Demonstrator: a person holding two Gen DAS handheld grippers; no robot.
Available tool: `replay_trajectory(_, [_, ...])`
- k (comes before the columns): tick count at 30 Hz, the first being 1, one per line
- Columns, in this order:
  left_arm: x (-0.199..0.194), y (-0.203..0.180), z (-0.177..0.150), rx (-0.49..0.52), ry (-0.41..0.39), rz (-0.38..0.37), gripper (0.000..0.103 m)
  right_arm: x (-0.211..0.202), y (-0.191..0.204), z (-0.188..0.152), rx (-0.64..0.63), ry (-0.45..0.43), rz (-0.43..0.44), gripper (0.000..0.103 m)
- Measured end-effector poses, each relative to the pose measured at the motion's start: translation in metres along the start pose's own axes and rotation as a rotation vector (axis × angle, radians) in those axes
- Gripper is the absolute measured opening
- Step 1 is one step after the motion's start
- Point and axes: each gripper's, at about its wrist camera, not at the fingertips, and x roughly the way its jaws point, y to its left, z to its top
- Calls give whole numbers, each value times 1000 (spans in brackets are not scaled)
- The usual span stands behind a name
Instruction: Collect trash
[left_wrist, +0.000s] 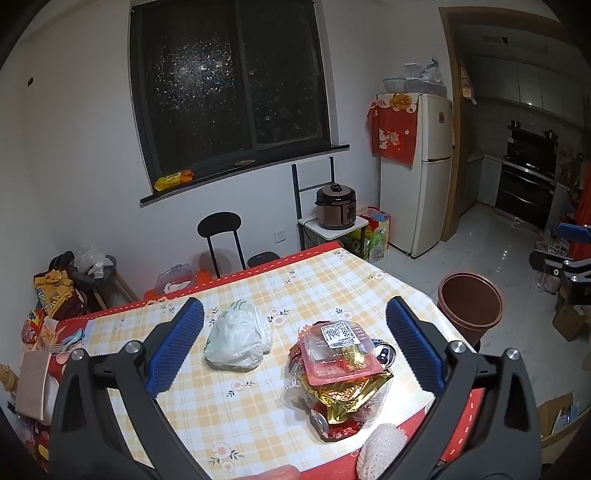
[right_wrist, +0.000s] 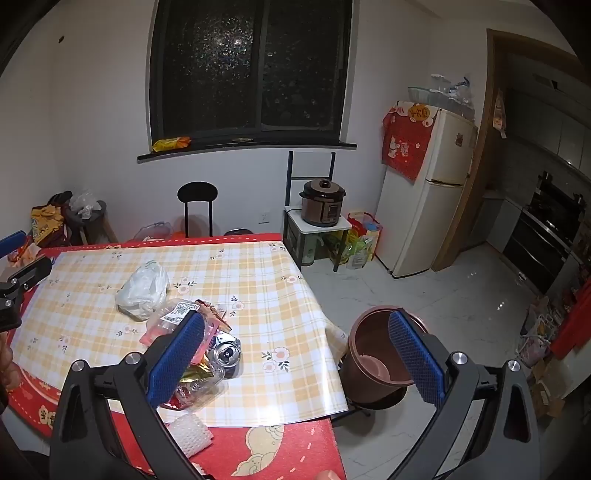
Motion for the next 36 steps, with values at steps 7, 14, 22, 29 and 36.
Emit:
replay_trajectory(7, [-1, 0, 0, -9, 1, -2, 97, 0, 0, 0, 2, -3, -2, 98])
replay_trajectory(14, [0, 0, 0, -8, 2, -1, 97, 0, 0, 0, -1, 0, -2, 98])
replay_trajectory(22, [0, 0, 0, -8, 3, -1, 97, -1, -1, 0, -3, -3, -1, 98])
replay_trajectory(29, [-2, 2, -1, -9, 2, 0, 97, -2, -1, -1, -3, -4, -1, 98])
replay_trajectory(36, [-2, 4, -1, -10, 2, -2, 97, -2, 0, 0, -3, -6, -1, 98])
